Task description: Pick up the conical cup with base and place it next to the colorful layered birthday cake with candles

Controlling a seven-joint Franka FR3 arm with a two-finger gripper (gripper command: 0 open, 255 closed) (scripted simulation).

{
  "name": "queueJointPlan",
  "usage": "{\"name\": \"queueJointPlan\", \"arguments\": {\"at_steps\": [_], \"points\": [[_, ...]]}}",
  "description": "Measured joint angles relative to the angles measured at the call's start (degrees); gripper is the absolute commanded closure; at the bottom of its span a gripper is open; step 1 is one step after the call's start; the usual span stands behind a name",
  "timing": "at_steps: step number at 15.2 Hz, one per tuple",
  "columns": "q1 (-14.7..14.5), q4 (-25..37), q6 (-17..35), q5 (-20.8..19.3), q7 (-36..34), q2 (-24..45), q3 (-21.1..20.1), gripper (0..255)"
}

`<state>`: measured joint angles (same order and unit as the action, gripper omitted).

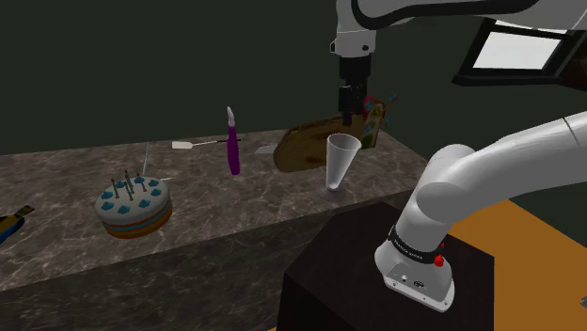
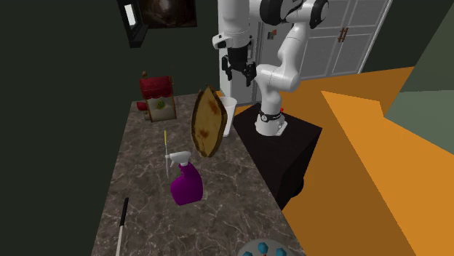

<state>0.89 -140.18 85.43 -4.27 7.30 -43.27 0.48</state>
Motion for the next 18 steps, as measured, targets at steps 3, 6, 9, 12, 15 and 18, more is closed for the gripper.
{"name": "queueJointPlan", "arguments": {"at_steps": [3, 6, 9, 12, 15, 18], "points": [[0.4, -2.4, 3.4, -0.2, -2.2, 0.0, -1.1, 0], [1.2, -7.7, 11.2, -1.0, -7.4, 0.0, -3.6, 0], [2.2, -12.0, 18.4, -2.0, -12.0, 0.9, -5.6, 0], [2.6, -14.3, 21.7, -2.5, -12.7, 1.4, -5.6, 0], [2.8, -16.3, 24.2, -2.8, -12.9, 1.9, -5.5, 0], [2.9, -17.3, 25.6, -3.0, -13.0, 2.2, -5.4, 0]]}}
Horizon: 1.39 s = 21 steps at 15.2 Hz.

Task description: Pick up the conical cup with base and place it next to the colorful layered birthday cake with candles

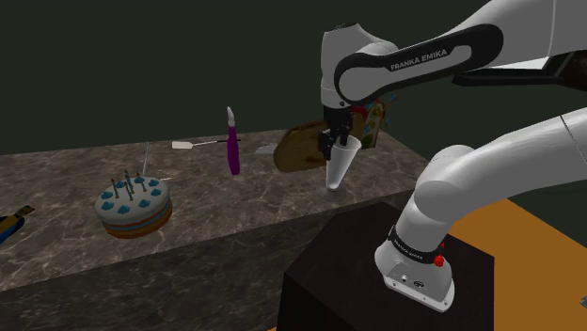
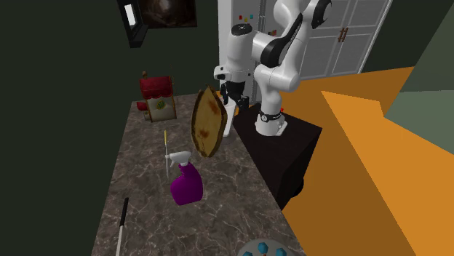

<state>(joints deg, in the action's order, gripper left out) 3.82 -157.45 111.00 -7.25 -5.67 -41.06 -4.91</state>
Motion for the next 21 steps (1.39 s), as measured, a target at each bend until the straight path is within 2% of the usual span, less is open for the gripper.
{"name": "queueJointPlan", "arguments": {"at_steps": [4, 5, 15, 21], "points": [[0.0, -0.1, 0.1, 0.0, 0.0, 0.0, 0.0, 0], [0.0, -0.1, 0.1, 0.0, 0.0, 0.0, 0.0, 255], [0.0, -0.1, 0.2, 0.0, 0.0, 0.0, 0.0, 255], [-0.1, 2.9, -4.3, 0.2, 0.7, -1.4, 0.1, 255]]}}
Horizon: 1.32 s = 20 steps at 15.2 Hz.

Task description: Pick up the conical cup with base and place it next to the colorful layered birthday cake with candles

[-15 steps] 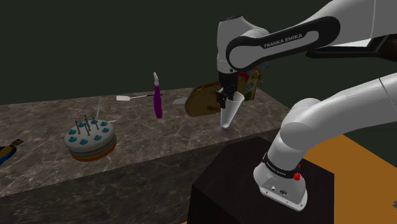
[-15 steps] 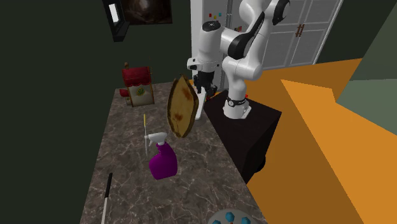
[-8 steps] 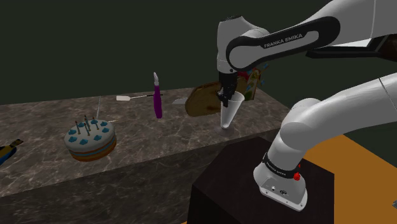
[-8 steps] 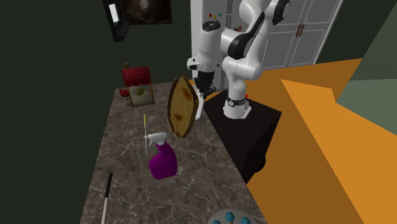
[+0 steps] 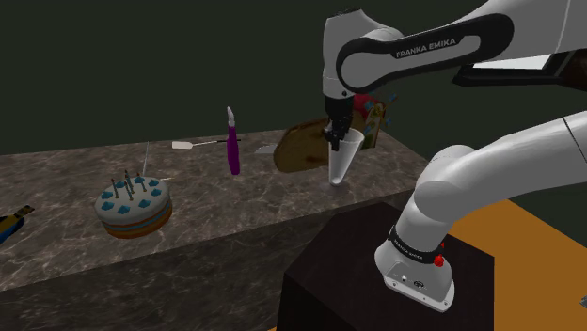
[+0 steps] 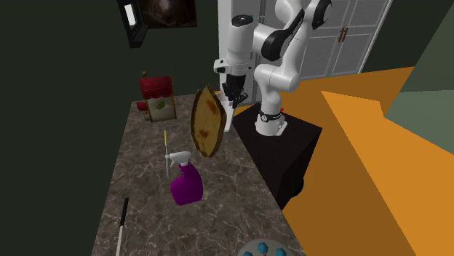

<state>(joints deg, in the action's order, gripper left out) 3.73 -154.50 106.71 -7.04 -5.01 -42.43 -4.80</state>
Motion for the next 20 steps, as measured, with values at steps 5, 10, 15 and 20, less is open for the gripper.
{"name": "queueJointPlan", "arguments": {"at_steps": [5, 10, 15, 20], "points": [[0.0, 3.4, -4.0, 0.1, 0.6, -0.6, 0.1, 255], [0.2, 7.0, -7.9, 0.0, 1.4, -1.0, 0.3, 255], [0.2, 10.8, -11.8, 0.1, 1.9, -1.1, 0.3, 255], [0.3, 14.7, -15.4, 0.1, 2.4, -1.0, 0.3, 255]]}}
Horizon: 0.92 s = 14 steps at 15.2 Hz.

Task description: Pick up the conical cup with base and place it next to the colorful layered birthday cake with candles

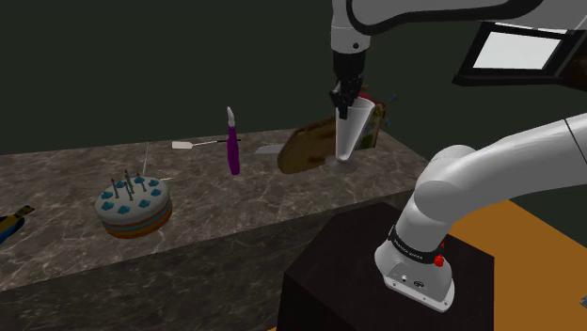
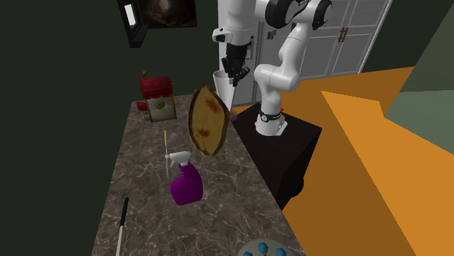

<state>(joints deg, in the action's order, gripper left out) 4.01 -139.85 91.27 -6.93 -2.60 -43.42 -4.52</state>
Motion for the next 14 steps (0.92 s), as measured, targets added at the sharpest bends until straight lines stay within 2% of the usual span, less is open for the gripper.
{"name": "queueJointPlan", "arguments": {"at_steps": [14], "points": [[0.4, 12.6, -9.8, -0.2, 1.5, 2.7, -0.1, 255]]}}
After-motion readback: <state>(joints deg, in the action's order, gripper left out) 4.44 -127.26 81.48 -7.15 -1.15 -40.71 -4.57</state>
